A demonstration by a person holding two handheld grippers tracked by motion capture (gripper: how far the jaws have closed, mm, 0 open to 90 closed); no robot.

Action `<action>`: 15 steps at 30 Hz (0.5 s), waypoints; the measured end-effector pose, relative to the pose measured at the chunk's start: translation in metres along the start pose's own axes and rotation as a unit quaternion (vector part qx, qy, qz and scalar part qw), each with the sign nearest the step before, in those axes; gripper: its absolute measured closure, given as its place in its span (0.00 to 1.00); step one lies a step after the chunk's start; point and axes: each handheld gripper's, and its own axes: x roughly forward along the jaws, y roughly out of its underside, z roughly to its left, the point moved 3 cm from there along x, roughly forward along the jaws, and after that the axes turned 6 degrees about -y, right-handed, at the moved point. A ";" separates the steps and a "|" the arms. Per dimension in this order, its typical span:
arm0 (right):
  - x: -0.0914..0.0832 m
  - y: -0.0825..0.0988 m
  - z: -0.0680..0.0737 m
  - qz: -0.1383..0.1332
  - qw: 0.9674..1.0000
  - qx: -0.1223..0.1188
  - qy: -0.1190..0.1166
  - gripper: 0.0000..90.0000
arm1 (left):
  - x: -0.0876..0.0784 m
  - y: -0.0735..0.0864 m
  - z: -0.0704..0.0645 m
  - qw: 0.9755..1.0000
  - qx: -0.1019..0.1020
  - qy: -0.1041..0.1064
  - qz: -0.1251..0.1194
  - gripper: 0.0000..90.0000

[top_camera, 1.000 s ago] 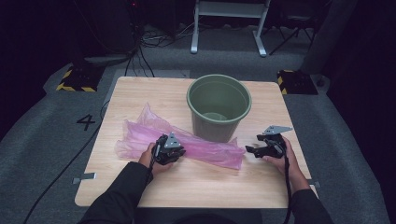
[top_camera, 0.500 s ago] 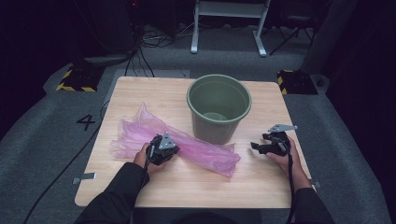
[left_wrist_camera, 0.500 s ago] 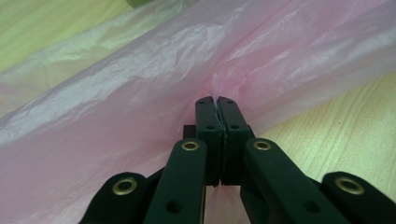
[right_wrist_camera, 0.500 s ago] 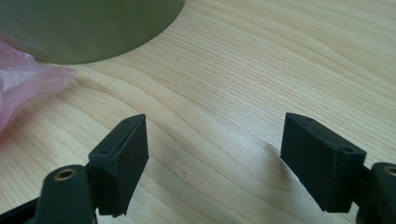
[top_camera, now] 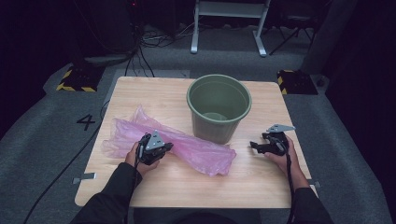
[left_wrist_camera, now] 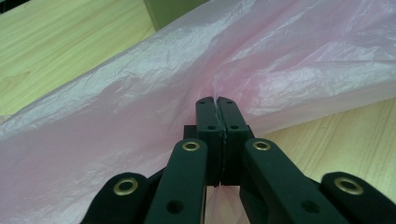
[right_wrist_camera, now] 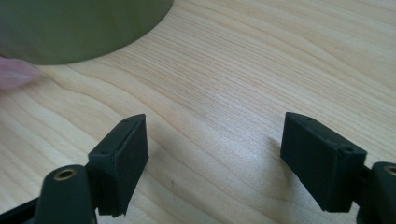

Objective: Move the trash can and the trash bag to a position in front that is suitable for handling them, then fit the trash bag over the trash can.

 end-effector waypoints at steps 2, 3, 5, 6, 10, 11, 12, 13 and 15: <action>0.002 0.000 0.002 0.002 1.000 -0.009 0.013 0.23 | -0.002 0.000 0.000 1.000 0.000 0.001 -0.001 0.99; 0.002 0.000 0.002 0.002 1.000 -0.008 0.013 0.23 | -0.003 0.000 0.000 1.000 0.000 -0.002 -0.003 0.99; 0.002 0.000 0.002 0.001 1.000 -0.007 0.013 0.23 | -0.004 -0.002 0.000 1.000 -0.002 0.000 -0.008 0.99; 0.002 0.000 0.002 0.001 1.000 -0.007 0.013 0.23 | -0.005 -0.002 0.000 1.000 -0.002 -0.001 -0.009 0.99; 0.003 0.000 0.003 0.002 1.000 -0.008 0.012 0.22 | -0.009 -0.004 0.001 1.000 -0.004 -0.004 -0.017 0.99; 0.003 0.000 0.003 0.002 1.000 -0.007 0.012 0.22 | -0.010 -0.004 0.001 1.000 -0.005 -0.004 -0.020 0.99; 0.003 -0.001 0.003 0.002 1.000 -0.008 0.012 0.22 | -0.013 -0.005 0.001 1.000 -0.003 -0.008 -0.025 0.99; 0.003 -0.001 0.003 0.002 1.000 -0.008 0.012 0.22 | -0.015 -0.006 0.001 0.999 -0.005 -0.008 -0.032 0.99; 0.003 -0.001 0.003 0.002 1.000 -0.008 0.012 0.22 | -0.020 -0.009 0.002 0.999 -0.006 -0.010 -0.042 0.99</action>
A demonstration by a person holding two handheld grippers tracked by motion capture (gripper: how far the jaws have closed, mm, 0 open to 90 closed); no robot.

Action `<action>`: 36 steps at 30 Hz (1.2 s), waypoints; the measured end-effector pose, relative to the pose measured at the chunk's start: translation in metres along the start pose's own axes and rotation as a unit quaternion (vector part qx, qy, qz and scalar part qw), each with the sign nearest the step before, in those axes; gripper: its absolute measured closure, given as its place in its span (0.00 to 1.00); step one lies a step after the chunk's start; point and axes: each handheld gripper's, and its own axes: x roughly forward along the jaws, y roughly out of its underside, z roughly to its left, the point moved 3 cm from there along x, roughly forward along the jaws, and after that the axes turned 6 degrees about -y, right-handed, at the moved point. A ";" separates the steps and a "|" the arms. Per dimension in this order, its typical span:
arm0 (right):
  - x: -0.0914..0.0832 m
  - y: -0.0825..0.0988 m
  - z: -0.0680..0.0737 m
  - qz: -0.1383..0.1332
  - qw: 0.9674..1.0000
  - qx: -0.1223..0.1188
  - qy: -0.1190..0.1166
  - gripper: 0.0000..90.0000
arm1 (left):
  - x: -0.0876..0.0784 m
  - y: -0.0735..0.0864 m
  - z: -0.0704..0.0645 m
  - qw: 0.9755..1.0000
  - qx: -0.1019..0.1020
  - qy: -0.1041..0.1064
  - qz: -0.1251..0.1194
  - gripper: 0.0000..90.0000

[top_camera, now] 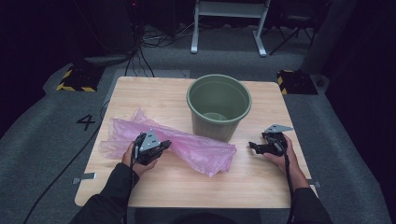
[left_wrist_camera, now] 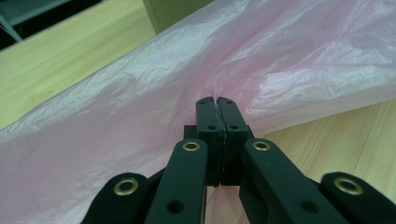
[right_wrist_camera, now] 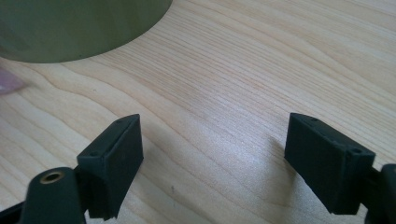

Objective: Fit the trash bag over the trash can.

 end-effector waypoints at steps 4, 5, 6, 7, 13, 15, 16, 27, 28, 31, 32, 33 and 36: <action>0.000 0.000 0.000 0.000 1.000 0.000 0.000 0.21 | -0.006 -0.003 0.003 1.000 -0.006 -0.008 -0.010 0.99; 0.000 0.000 0.000 0.000 1.000 0.000 0.000 0.21 | -0.007 -0.003 0.003 1.000 -0.005 -0.010 -0.011 0.99; 0.000 0.000 0.000 0.000 1.000 0.000 0.000 0.21 | -0.007 -0.003 0.003 1.000 -0.005 -0.010 -0.011 0.99; 0.000 0.000 0.000 0.000 1.000 0.000 0.000 0.21 | -0.010 -0.004 0.004 1.000 -0.002 -0.016 -0.013 0.99; 0.000 0.000 0.001 0.000 1.000 0.001 0.001 0.21 | -0.025 -0.012 0.007 0.999 -0.003 -0.031 -0.039 0.99; 0.000 0.000 0.001 -0.001 1.000 0.001 0.001 0.21 | -0.032 -0.016 0.005 0.998 0.002 -0.030 -0.050 0.99; 0.000 0.000 0.001 -0.001 1.000 0.001 0.001 0.21 | -0.035 -0.018 0.003 0.998 0.006 -0.030 -0.058 0.99; 0.000 0.000 0.001 -0.002 1.000 0.002 0.002 0.21 | -0.057 -0.034 -0.004 0.994 0.015 -0.023 -0.107 0.99; 0.000 0.001 0.002 -0.002 1.000 0.003 0.003 0.21 | -0.059 -0.037 -0.005 0.993 0.015 -0.022 -0.116 0.99; -0.001 0.001 0.002 -0.002 1.000 0.004 0.004 0.21 | -0.064 -0.042 -0.008 0.992 0.019 -0.019 -0.127 0.99; -0.001 0.001 0.002 -0.002 1.000 0.003 0.004 0.21 | -0.066 -0.044 -0.009 0.991 0.019 -0.016 -0.130 0.99; -0.001 0.001 0.002 -0.002 1.000 0.003 0.004 0.21 | -0.068 -0.045 -0.010 0.991 0.020 -0.017 -0.135 0.99; -0.001 0.001 0.002 -0.001 1.000 0.003 0.004 0.21 | -0.074 -0.051 -0.012 0.989 0.020 -0.014 -0.147 0.99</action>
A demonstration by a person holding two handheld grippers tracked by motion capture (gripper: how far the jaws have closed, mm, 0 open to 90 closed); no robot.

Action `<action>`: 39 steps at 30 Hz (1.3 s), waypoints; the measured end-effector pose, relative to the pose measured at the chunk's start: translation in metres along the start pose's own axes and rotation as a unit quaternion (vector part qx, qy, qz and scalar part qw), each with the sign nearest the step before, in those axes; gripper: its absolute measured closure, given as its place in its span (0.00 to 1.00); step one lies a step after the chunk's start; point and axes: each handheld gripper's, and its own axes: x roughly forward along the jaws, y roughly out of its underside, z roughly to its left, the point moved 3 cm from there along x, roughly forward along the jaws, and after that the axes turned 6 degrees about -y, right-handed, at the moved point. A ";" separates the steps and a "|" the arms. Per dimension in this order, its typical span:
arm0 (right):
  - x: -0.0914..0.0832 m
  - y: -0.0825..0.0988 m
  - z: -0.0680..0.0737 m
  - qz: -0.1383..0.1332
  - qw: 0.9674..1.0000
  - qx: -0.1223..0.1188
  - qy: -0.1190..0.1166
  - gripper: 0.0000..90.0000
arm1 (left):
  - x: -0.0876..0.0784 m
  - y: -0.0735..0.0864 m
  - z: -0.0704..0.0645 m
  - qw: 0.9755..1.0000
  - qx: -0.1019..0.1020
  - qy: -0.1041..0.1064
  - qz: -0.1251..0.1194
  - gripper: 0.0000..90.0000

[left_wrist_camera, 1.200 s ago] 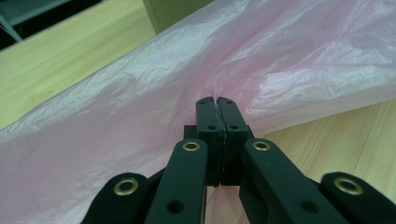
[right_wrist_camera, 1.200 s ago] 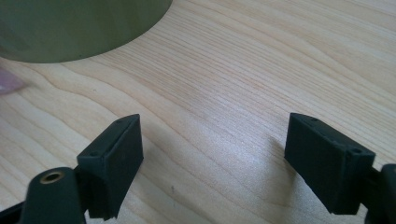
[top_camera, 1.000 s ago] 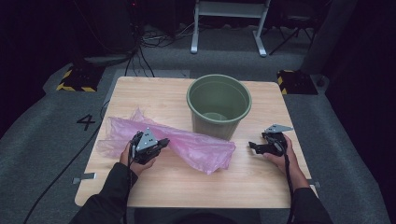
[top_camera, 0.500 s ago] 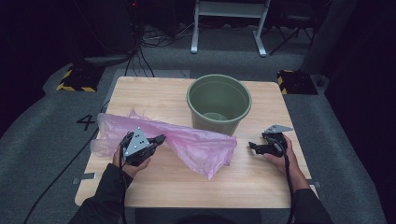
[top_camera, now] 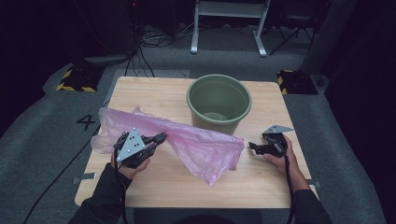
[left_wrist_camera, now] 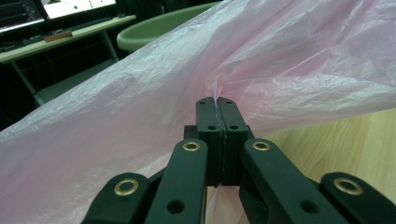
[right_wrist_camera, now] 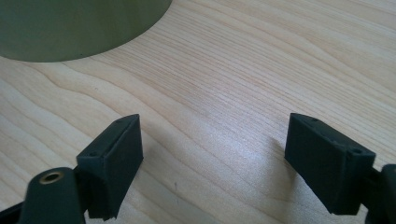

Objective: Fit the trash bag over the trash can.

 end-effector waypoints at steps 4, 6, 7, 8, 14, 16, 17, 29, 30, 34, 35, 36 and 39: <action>0.000 0.000 0.000 0.000 1.000 0.000 0.000 0.21 | -0.001 -0.005 -0.001 1.000 0.000 -0.006 -0.004 0.99; 0.000 0.000 0.000 0.000 1.000 0.000 0.000 0.21 | -0.001 -0.008 0.001 1.000 -0.002 -0.011 -0.010 0.99; 0.000 0.000 0.000 0.000 1.000 0.000 0.000 0.21 | 0.000 -0.009 0.001 1.000 -0.004 -0.012 -0.012 0.99; 0.000 0.000 0.000 0.000 1.000 0.000 0.000 0.21 | 0.000 -0.011 0.001 1.000 -0.002 -0.014 -0.013 0.99; 0.000 0.000 0.000 0.000 1.000 0.000 0.000 0.21 | -0.001 -0.021 0.006 0.999 -0.006 -0.022 -0.028 0.99; 0.000 0.000 0.000 0.000 1.000 0.000 0.000 0.21 | -0.003 -0.025 0.009 0.999 -0.004 -0.030 -0.034 0.99; 0.000 0.000 0.000 0.000 1.000 0.000 0.000 0.21 | -0.005 -0.026 0.010 0.999 -0.006 -0.031 -0.035 0.99; 0.000 0.000 0.000 0.000 1.000 0.001 0.000 0.21 | -0.004 -0.075 0.032 0.995 0.020 -0.077 -0.065 0.99; 0.000 0.000 0.000 0.000 1.000 0.000 0.000 0.21 | -0.002 -0.080 0.036 0.994 0.021 -0.082 -0.066 0.99; 0.000 0.000 0.000 0.000 1.000 0.000 0.000 0.21 | 0.007 -0.088 0.047 0.993 0.016 -0.104 -0.060 0.99; 0.000 0.000 0.000 0.000 1.000 0.001 0.000 0.21 | 0.009 -0.088 0.049 0.992 0.019 -0.110 -0.056 0.99; 0.000 0.000 0.000 0.000 1.000 0.001 0.000 0.21 | 0.009 -0.088 0.049 0.992 0.019 -0.110 -0.056 0.99; 0.000 0.000 0.000 0.000 1.000 0.000 -0.001 0.21 | 0.023 -0.091 0.062 0.990 0.018 -0.133 -0.037 0.99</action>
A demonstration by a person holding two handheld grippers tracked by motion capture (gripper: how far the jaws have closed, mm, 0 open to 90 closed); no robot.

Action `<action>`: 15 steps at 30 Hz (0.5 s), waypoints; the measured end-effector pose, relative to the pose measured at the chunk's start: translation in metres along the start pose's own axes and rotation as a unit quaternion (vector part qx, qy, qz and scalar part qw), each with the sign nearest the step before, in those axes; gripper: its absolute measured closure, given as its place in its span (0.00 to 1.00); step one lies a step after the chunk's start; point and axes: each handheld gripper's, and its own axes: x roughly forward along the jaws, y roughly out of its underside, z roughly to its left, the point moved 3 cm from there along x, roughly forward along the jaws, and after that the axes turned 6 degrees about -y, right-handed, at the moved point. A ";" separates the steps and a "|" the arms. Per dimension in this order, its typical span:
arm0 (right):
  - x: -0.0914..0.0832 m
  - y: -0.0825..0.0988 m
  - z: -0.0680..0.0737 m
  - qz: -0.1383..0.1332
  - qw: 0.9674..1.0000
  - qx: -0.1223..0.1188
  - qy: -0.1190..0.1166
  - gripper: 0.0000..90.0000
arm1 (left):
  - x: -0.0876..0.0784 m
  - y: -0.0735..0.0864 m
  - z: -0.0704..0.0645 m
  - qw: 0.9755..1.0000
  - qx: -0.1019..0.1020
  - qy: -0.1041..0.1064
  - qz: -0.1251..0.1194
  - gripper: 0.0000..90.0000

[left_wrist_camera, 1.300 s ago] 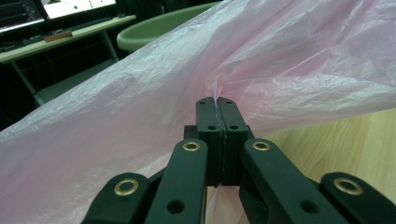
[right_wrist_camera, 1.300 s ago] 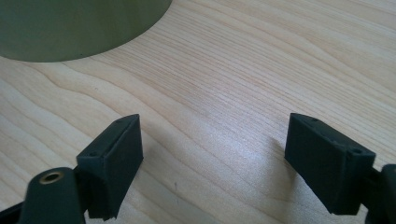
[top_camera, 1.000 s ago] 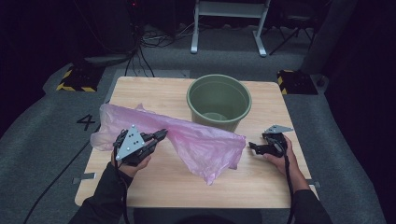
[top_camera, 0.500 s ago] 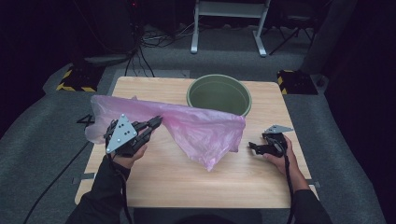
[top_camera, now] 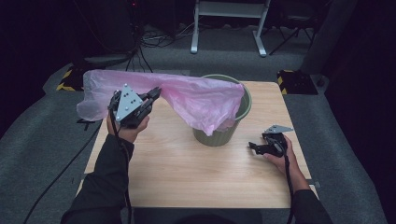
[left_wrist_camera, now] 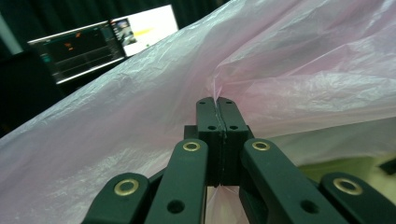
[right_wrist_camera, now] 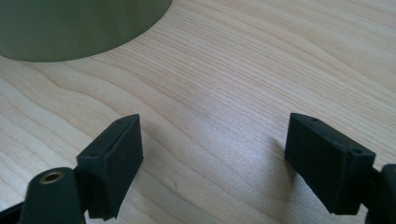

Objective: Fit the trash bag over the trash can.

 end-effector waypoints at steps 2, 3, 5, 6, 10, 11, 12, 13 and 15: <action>0.000 0.000 0.000 0.000 1.000 0.000 0.000 0.22 | 0.005 0.000 0.003 1.000 0.000 -0.007 0.006 0.99; 0.000 0.000 0.000 0.001 1.000 -0.001 0.000 0.22 | 0.011 -0.001 0.006 1.000 -0.001 -0.012 0.012 0.99; -0.001 -0.001 0.000 0.008 1.000 -0.002 0.000 0.24 | 0.023 -0.004 0.008 0.999 0.005 -0.034 0.023 0.99; -0.002 -0.003 0.001 0.010 1.000 0.002 -0.004 0.26 | 0.026 -0.005 0.009 0.999 0.008 -0.039 0.024 0.99; -0.014 -0.013 0.004 -0.024 1.000 0.005 -0.016 0.29 | 0.040 -0.014 0.013 0.997 0.013 -0.070 0.030 0.99; -0.018 -0.017 0.006 -0.035 0.999 0.008 -0.019 0.29 | 0.040 -0.014 0.013 0.997 0.013 -0.070 0.030 1.00; -0.022 -0.020 0.007 -0.044 0.999 0.009 -0.019 0.30 | 0.044 -0.021 0.015 0.997 0.004 -0.073 0.024 1.00; -0.025 -0.022 0.009 -0.051 0.999 0.001 -0.017 0.31 | 0.045 -0.024 0.015 0.997 0.002 -0.078 0.020 0.99; -0.029 -0.025 0.012 -0.054 0.998 -0.008 -0.014 0.31 | 0.048 -0.028 0.012 0.996 0.015 -0.084 0.021 1.00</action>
